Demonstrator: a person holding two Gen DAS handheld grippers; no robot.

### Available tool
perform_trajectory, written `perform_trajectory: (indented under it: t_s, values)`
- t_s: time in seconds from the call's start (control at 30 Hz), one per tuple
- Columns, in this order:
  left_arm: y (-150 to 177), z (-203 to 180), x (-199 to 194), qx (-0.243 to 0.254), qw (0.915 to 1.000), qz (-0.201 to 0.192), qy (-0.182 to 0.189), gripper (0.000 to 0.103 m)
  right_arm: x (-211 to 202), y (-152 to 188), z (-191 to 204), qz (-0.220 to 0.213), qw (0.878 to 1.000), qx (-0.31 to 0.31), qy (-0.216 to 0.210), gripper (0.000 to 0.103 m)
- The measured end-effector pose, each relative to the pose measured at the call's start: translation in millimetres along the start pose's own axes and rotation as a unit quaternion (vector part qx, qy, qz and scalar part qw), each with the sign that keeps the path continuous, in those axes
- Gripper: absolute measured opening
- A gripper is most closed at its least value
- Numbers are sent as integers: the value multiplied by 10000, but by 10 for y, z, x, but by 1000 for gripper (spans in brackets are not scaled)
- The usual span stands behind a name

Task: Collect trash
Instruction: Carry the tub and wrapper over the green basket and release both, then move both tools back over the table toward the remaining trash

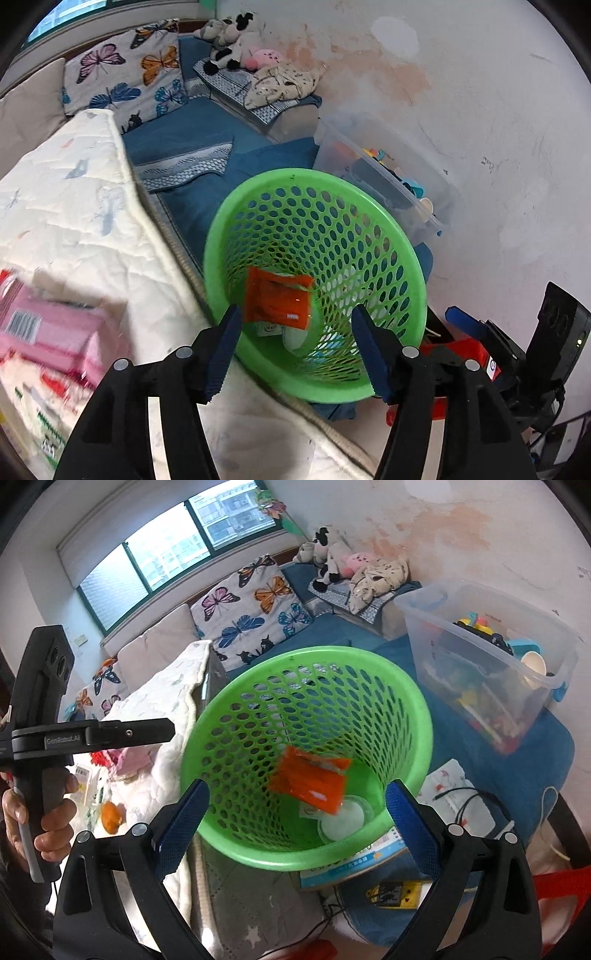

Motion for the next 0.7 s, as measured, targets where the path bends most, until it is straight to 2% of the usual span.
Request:
perform_trajectory:
  t_s: [0.13,0.2,0.43,0.53,0.7]
  values:
    - [138,123,-228,-165,9997,-151,-134,60,33,39,135,82,9999,-83,-119,95]
    - [222,216,-375,-271,9989,-287,-233,64,68,65,232,151,9996,-130,-197,95]
    - [559,690,-883,-669,9934,-574,-735,65,198,123,612,307,9982,-245,-460,95]
    - [733,966,-1113,-920,9885,-703,-968,71,305,137,779,414,9975,-288,-500,95]
    - [973,1434,-1371,-1358,9796,-814,-1234,71,451,144,1143,540,9957,-483,-581,95]
Point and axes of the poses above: each gripper's, at about its wrist camera, not at the fingertips, and x roughly the way its jaws point, z to its left, y to its underside, the point moved 4 cm from there along x, roughly the way its jaws point, and after that the axes turned 7 degrees about -y, right-handed, at the moved point
